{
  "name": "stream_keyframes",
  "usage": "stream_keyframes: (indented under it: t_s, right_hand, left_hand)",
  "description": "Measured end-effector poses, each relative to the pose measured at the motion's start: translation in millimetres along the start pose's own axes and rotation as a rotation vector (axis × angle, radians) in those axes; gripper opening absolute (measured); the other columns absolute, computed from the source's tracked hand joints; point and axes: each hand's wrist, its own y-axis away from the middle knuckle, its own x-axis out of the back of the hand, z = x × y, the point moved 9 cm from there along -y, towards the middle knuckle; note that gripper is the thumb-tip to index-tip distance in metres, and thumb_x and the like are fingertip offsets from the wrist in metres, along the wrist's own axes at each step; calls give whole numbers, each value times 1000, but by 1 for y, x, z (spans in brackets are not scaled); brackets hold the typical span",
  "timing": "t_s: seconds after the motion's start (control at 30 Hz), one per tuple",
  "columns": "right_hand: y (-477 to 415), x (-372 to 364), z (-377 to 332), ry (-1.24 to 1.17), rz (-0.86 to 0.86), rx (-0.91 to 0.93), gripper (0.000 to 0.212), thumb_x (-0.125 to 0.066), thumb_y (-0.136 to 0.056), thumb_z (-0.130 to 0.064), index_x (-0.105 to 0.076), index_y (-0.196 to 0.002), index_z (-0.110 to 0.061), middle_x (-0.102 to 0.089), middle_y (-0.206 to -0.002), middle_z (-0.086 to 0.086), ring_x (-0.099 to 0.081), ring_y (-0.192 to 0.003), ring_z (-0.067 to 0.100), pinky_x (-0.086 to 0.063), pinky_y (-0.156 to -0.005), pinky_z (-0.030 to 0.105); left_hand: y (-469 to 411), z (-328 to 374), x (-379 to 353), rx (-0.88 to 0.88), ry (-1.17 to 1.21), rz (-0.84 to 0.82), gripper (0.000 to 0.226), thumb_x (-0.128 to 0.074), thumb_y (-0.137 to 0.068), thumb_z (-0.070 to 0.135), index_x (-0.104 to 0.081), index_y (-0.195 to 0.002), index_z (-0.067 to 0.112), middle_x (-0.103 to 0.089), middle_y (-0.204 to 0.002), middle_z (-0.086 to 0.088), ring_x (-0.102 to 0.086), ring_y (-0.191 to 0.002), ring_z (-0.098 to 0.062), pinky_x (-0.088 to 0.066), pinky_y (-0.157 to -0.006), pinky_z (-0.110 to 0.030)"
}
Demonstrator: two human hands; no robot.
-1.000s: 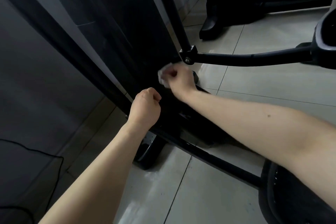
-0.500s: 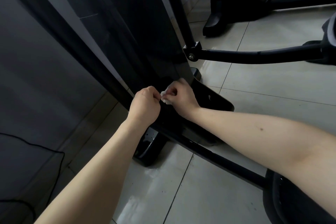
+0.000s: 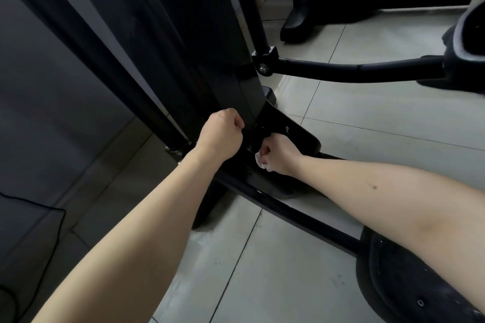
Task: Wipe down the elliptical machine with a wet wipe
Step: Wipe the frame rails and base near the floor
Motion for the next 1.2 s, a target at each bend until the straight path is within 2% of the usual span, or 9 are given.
stream_keyframes:
  t_s: [0.13, 0.23, 0.4, 0.5, 0.57, 0.77, 1.0, 1.1, 1.2]
  right_hand:
    - [22, 2, 38, 233, -115, -147, 4, -72, -85, -18, -70, -81, -16, -68, -81, 3, -62, -74, 19, -50, -71, 26]
    - [28, 3, 44, 283, -175, -205, 15, -72, -86, -19, -73, -97, -9, -68, -86, 6, -61, -77, 21, -48, -71, 26]
    - [-7, 23, -21, 136, -45, -56, 13, -69, -90, -21, -75, -96, -11, -69, -87, 3, -69, -88, 23, -50, -74, 26]
    - [-26, 22, -42, 169, -57, -52, 21, -68, -89, -31, -78, -94, -13, -74, -87, 2, -70, -84, 20, -44, -61, 23]
    - [-24, 23, -38, 239, -67, -41, 21, -69, -87, -36, -78, -89, -17, -75, -88, 1, -70, -85, 18, -42, -57, 24]
    - [22, 18, 51, 351, -171, -240, 27, -79, -80, -34, -79, -92, -10, -76, -88, 8, -73, -88, 25, -59, -79, 32]
    - [47, 12, 95, 428, -252, -378, 23, -74, -87, -27, -71, -104, -12, -61, -82, 3, -58, -74, 20, -43, -57, 24]
    - [32, 20, 79, 211, -139, -417, 41, -66, -90, -49, -72, -103, -12, -68, -84, 4, -68, -86, 22, -46, -67, 24]
    - [4, 33, 49, 152, -24, -321, 29, -78, -79, -44, -77, -80, -14, -73, -75, -2, -70, -76, 15, -45, -58, 20]
  left_hand:
    - [-2, 3, -15, 2, 10, -55, 30, -43, -91, -1, -68, -101, 13, -67, -103, -5, -64, -82, -22, -48, -61, -26]
    - [-1, 1, -18, 3, -6, -74, 30, -43, -91, 0, -68, -102, 13, -66, -105, -5, -64, -87, -23, -55, -68, -32]
    - [-1, -7, -17, 11, -26, -76, 31, -44, -91, 2, -69, -103, 15, -66, -108, -4, -65, -91, -24, -59, -79, -39]
    - [-5, -11, -20, 25, -27, -67, 29, -46, -92, 3, -69, -103, 17, -66, -108, -2, -65, -91, -24, -55, -72, -33]
    - [-8, -11, -24, 20, -29, -71, 28, -47, -92, 3, -70, -102, 17, -66, -106, -1, -64, -89, -22, -52, -69, -31]
    - [-13, -3, -47, 22, 4, -149, 27, -47, -90, 1, -68, -98, 17, -66, -100, -4, -62, -78, -21, -44, -56, -26]
    - [-14, 5, -68, 31, 31, -224, 26, -48, -89, 2, -67, -97, 18, -65, -102, -5, -63, -86, -23, -44, -59, -25]
    - [-18, 1, -73, 47, 33, -234, 26, -48, -91, 3, -67, -100, 18, -65, -103, -5, -64, -87, -24, -45, -61, -27]
    - [-18, -2, -77, 63, 2, -237, 27, -50, -90, 3, -67, -104, 19, -64, -108, -7, -63, -88, -24, -46, -63, -28]
